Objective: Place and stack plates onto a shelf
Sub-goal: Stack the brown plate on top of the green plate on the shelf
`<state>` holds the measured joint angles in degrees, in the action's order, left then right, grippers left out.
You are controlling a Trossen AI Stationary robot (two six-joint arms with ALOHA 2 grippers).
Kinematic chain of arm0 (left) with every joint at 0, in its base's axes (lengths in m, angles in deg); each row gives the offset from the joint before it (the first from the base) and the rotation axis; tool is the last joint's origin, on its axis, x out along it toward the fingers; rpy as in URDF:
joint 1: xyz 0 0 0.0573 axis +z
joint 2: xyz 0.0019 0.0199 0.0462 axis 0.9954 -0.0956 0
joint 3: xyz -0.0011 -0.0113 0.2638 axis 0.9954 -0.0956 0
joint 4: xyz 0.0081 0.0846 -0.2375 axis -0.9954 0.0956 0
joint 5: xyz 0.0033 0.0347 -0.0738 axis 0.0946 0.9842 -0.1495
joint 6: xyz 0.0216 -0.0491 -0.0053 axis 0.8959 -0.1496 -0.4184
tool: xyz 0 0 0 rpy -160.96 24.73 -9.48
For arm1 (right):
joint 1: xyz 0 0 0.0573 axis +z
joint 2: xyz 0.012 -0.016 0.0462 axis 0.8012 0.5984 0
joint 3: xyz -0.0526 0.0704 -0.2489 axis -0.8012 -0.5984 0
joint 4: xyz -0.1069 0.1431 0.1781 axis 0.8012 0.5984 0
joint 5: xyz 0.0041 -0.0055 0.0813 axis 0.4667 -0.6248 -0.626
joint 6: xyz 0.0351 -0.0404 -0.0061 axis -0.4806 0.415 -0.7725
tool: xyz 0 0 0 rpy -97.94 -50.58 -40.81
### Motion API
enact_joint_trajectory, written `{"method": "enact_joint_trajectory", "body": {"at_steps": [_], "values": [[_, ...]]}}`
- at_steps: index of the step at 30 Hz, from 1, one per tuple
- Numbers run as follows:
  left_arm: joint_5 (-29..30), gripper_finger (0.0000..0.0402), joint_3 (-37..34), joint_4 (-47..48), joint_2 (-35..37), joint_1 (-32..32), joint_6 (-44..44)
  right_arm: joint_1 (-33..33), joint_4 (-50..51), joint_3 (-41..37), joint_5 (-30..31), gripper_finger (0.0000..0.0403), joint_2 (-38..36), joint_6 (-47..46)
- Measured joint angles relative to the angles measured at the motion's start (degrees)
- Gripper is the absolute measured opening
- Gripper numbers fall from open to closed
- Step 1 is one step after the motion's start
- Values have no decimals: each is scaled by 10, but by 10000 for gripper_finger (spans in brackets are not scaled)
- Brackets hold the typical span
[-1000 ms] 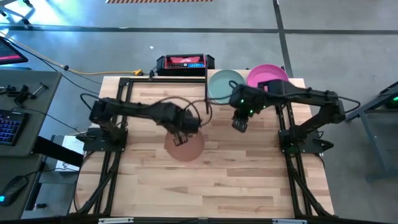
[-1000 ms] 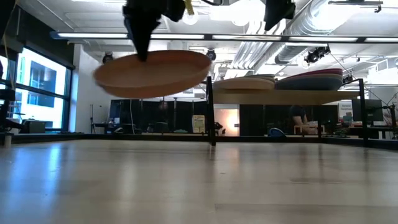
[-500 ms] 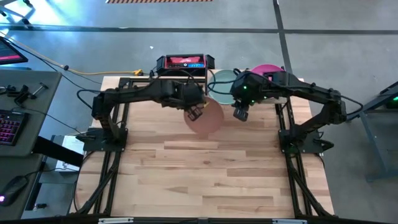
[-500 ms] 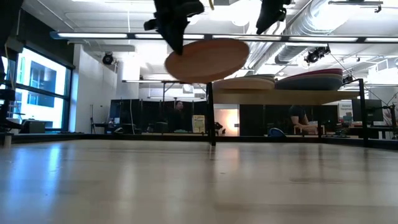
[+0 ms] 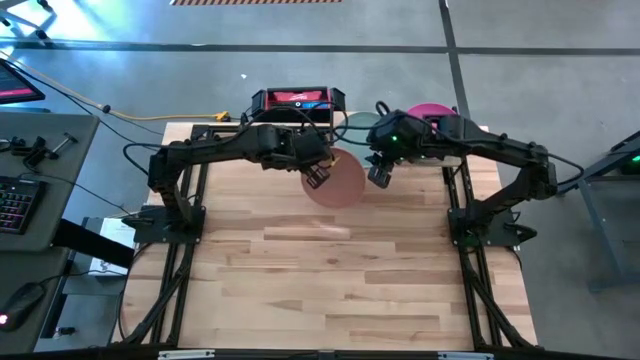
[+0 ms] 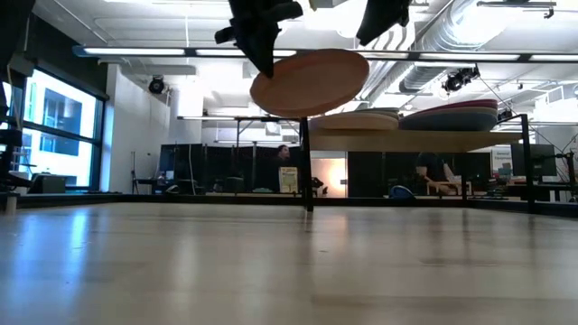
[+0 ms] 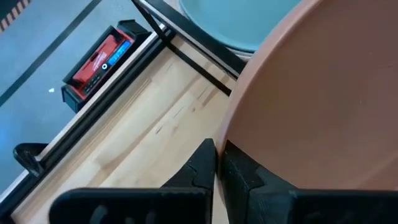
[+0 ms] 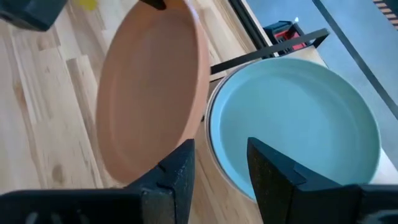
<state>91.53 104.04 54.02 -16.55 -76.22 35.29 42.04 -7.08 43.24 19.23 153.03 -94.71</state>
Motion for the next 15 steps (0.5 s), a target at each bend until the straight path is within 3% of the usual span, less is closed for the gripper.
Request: {"method": "enact_joint_trajectory", "body": {"at_steps": [15], "values": [[-3,3,0,-71,0,0,29,32,-7,0,27,126,0,-42]]}}
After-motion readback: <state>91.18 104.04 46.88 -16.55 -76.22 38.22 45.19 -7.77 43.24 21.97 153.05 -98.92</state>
